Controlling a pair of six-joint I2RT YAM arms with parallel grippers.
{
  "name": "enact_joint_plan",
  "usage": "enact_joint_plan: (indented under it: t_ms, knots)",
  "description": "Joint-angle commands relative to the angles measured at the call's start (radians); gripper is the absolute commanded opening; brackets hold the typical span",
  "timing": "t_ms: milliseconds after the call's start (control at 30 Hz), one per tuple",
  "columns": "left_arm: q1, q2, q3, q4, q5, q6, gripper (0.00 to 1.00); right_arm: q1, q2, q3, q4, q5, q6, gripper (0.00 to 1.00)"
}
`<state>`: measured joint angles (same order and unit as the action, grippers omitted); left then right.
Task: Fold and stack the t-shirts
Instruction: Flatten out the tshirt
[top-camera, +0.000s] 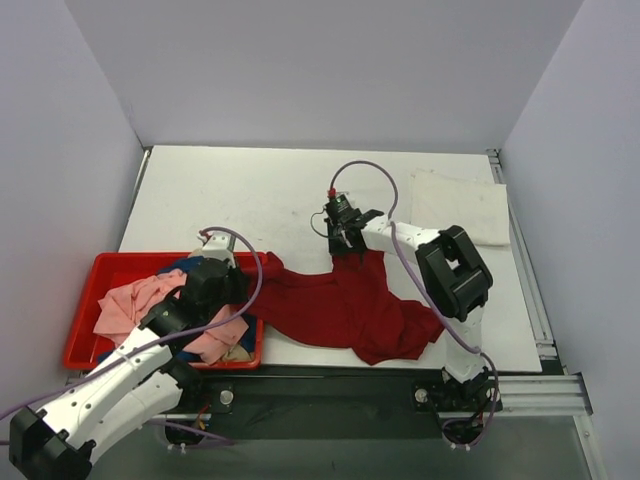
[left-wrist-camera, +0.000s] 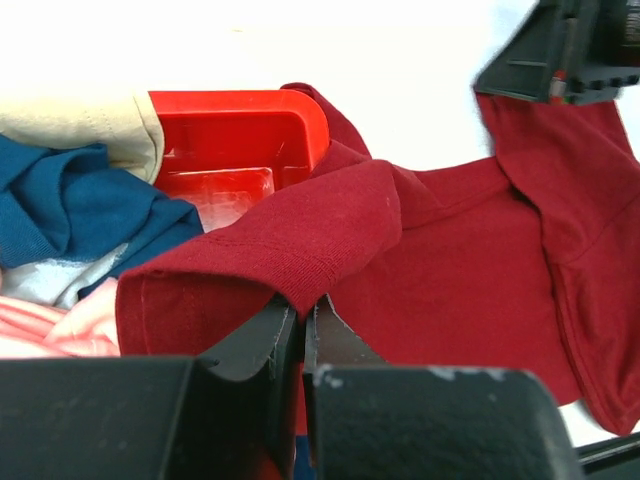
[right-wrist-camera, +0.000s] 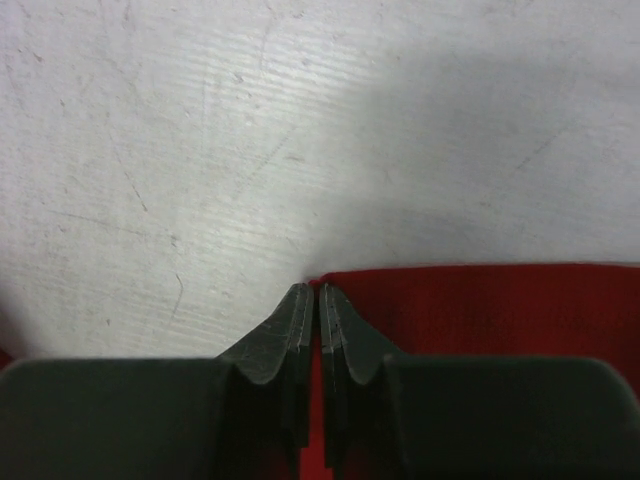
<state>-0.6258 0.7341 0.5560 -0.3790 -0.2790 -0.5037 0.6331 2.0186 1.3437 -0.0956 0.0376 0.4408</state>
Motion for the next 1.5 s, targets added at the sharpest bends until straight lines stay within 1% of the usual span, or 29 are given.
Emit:
enact_joint_plan:
  t_ms: [0,100,133,200,233,333,400,467,500,533,567,600,667,700,733,800,833,900,933,967,1033,1067,1167,1267,1300,1367,1400,1433,1467]
  knots:
    - [0.001,0.036,0.035,0.103,0.012,0.010,0.00,-0.026,-0.107,-0.044,-0.081,-0.030,-0.008,0.00]
    - [0.017,0.126,0.073,0.158,0.033,0.034,0.00,-0.050,-0.222,-0.072,-0.092,-0.030,-0.027,0.00]
    - [0.027,0.184,0.111,0.170,0.038,0.043,0.00,-0.058,-0.291,-0.087,-0.095,-0.028,-0.034,0.00]
    - [0.046,0.247,0.152,0.206,0.060,0.063,0.00,-0.082,-0.363,-0.103,-0.096,-0.024,-0.043,0.00]
    - [0.054,0.307,0.172,0.219,0.069,0.067,0.00,-0.088,-0.433,-0.112,-0.096,-0.015,-0.050,0.00]
    - [0.118,0.402,0.242,0.279,0.124,0.071,0.00,-0.128,-0.544,-0.129,-0.096,0.001,-0.077,0.00]
    - [0.167,0.447,0.295,0.336,0.174,0.067,0.00,-0.173,-0.583,-0.118,-0.096,0.007,-0.086,0.00]
    - [0.190,0.525,0.356,0.353,0.195,0.068,0.00,-0.205,-0.615,-0.092,-0.098,0.004,-0.097,0.00]
    - [0.213,0.553,0.431,0.348,0.201,0.076,0.00,-0.219,-0.620,-0.056,-0.105,-0.004,-0.111,0.00]
    - [0.225,0.606,0.471,0.330,0.205,0.076,0.00,-0.257,-0.618,-0.026,-0.113,-0.008,-0.117,0.00]
    - [0.239,0.631,0.508,0.321,0.215,0.074,0.00,-0.269,-0.615,0.001,-0.122,-0.013,-0.123,0.00]
    - [0.265,0.655,0.594,0.316,0.243,0.070,0.00,-0.286,-0.609,0.065,-0.142,-0.024,-0.129,0.00]
    - [0.299,0.726,0.688,0.275,0.279,0.056,0.00,-0.334,-0.589,0.132,-0.162,-0.028,-0.131,0.00]
    - [0.310,0.749,0.781,0.258,0.312,0.047,0.00,-0.346,-0.583,0.170,-0.177,-0.071,-0.132,0.00]
    - [0.333,0.796,0.839,0.220,0.325,0.041,0.00,-0.371,-0.568,0.234,-0.184,-0.085,-0.129,0.00]
    - [0.353,0.839,0.933,0.189,0.366,0.030,0.00,-0.391,-0.555,0.305,-0.202,-0.106,-0.126,0.00]
    - [0.365,0.879,1.043,0.148,0.382,0.027,0.00,-0.401,-0.549,0.369,-0.208,-0.113,-0.120,0.00]
    - [0.380,0.913,1.154,0.102,0.411,0.028,0.00,-0.430,-0.540,0.432,-0.222,-0.126,-0.120,0.00]
    - [0.400,0.939,1.249,0.054,0.412,0.025,0.00,-0.441,-0.532,0.501,-0.228,-0.143,-0.111,0.00]
    - [0.412,0.953,1.303,0.034,0.420,0.018,0.00,-0.452,-0.526,0.535,-0.230,-0.160,-0.106,0.00]
    - [0.442,0.981,1.380,0.005,0.464,-0.019,0.00,-0.498,-0.509,0.615,-0.254,-0.209,-0.088,0.00]
    - [0.463,0.987,1.447,-0.001,0.480,-0.027,0.00,-0.513,-0.506,0.677,-0.259,-0.234,-0.071,0.00]
    - [0.491,1.011,1.567,-0.056,0.521,-0.026,0.00,-0.564,-0.511,0.754,-0.259,-0.326,-0.048,0.00]
    - [0.497,1.001,1.605,-0.072,0.555,-0.013,0.00,-0.592,-0.546,0.778,-0.259,-0.404,-0.051,0.00]
    - [0.497,0.972,1.599,-0.077,0.555,-0.003,0.00,-0.592,-0.563,0.776,-0.260,-0.415,-0.063,0.00]
    - [0.497,0.926,1.560,-0.052,0.542,-0.015,0.00,-0.592,-0.630,0.767,-0.256,-0.436,-0.076,0.00]
    - [0.497,0.877,1.515,-0.032,0.540,-0.056,0.00,-0.592,-0.655,0.756,-0.254,-0.449,-0.082,0.00]
    - [0.497,0.849,1.485,0.041,0.541,-0.076,0.00,-0.592,-0.703,0.749,-0.253,-0.449,-0.083,0.00]
    - [0.495,0.823,1.455,0.078,0.552,-0.111,0.00,-0.592,-0.733,0.738,-0.248,-0.449,-0.082,0.00]
